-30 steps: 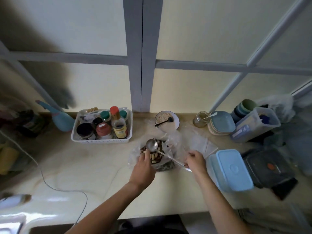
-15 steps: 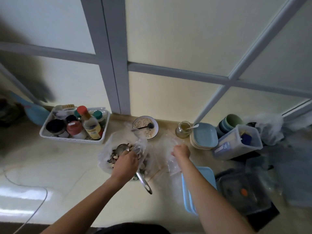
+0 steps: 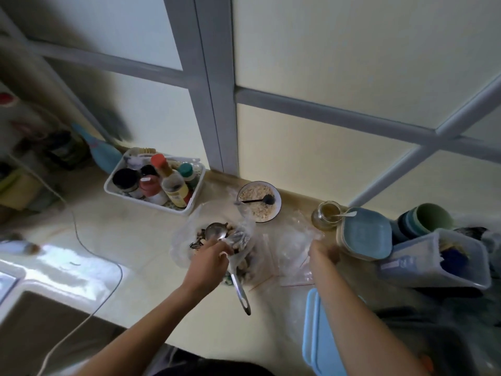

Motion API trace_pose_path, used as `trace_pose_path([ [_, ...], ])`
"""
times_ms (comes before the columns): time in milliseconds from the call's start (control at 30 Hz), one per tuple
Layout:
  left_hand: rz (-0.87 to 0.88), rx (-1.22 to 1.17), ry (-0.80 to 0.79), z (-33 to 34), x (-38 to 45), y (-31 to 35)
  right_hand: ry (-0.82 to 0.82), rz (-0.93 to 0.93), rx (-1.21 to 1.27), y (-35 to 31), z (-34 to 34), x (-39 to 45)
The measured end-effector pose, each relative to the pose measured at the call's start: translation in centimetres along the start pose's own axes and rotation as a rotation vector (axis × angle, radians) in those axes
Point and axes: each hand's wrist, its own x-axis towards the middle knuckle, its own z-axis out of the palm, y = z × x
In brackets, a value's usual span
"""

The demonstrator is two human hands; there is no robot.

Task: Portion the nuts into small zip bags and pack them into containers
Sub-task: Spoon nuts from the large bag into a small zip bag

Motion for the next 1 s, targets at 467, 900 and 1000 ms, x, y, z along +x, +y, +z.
trace_pose_path([
  [467, 0.216, -0.224, -0.03, -2.7, -0.8, 4.8, -0.102, -0.297, 0.41, -2.0, -4.5, -14.9],
  [900, 0.248, -0.322, -0.18, -8.1, -0.9, 0.5, -0.202, -0.309, 0.537, -4.1, 4.2, -25.9],
  [1000, 0.232, -0.293, -0.159, -9.7, -1.0, -0.8, -0.112, -0.286, 0.52, -4.8, 6.7, -27.3],
])
